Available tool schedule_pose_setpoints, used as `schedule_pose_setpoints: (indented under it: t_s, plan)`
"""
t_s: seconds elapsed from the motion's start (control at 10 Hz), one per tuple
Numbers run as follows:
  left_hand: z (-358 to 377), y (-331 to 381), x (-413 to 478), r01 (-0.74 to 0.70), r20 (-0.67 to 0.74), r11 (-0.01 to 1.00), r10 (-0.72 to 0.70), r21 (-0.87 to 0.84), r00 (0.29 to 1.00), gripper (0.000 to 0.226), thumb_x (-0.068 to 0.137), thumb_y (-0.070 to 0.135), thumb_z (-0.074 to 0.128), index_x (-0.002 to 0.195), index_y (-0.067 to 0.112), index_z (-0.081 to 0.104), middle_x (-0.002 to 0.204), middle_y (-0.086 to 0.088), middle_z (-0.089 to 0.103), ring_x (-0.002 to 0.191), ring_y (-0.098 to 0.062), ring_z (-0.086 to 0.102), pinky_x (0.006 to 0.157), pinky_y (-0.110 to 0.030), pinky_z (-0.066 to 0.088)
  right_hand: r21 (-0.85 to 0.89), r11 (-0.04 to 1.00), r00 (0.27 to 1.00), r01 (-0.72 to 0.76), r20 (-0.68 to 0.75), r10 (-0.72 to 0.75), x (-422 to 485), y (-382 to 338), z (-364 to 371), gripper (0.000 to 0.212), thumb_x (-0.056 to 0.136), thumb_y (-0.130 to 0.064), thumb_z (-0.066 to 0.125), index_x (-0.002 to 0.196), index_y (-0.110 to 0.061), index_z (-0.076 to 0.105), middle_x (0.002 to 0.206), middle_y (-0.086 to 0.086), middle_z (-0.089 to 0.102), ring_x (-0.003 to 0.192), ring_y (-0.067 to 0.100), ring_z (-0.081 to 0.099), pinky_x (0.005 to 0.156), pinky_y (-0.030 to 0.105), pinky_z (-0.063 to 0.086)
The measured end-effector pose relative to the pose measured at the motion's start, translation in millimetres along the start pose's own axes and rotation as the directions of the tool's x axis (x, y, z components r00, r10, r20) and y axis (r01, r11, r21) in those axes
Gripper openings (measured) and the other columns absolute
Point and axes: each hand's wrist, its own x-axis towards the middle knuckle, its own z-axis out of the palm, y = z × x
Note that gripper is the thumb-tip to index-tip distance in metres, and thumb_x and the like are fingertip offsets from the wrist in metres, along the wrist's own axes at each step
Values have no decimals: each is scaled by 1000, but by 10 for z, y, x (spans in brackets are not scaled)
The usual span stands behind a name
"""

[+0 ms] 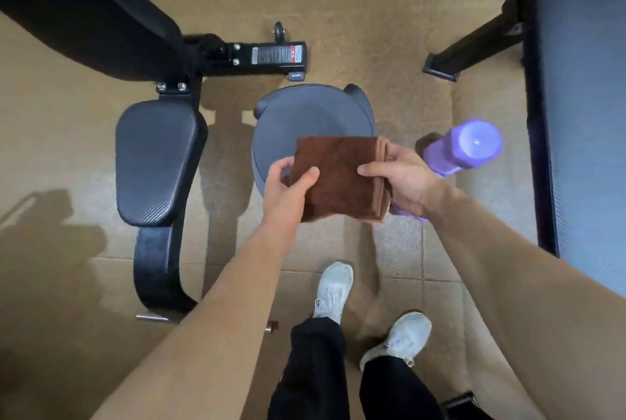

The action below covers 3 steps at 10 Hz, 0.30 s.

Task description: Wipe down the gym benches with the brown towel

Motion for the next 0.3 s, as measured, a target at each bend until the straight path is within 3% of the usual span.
schedule_pose_setpoints:
  t_s: [0.1,0.2,0.3]
  plan:
    - [-196,215,363,-138,-31,979,144,149,989,33,80,26,79,104,40,61,109,-2,72,98,-24,70,84,-44,59,-67,993,983,95,-153,-104,290,-82,302,47,85,11,65,130,-4,58,95,5,75,91,22,72,88,41,57]
    - [-361,317,523,-78,-157,791,216,607,964,63,80,43,72,137,33,48,126,0,64,115,-20,62,103,-39,48,-530,848,901,-20,-377,-215,313,-183,486,61,87,-17,68,144,-14,45,119,0,65,116,19,61,102,30,44]
    - [-504,411,472,-60,-144,641,262,765,954,63,86,40,63,145,29,45,133,-2,59,121,-23,58,103,-39,46,-658,742,897,-132,-397,-192,196,-195,497,63,87,-31,66,144,-15,44,135,5,59,126,24,54,102,27,39]
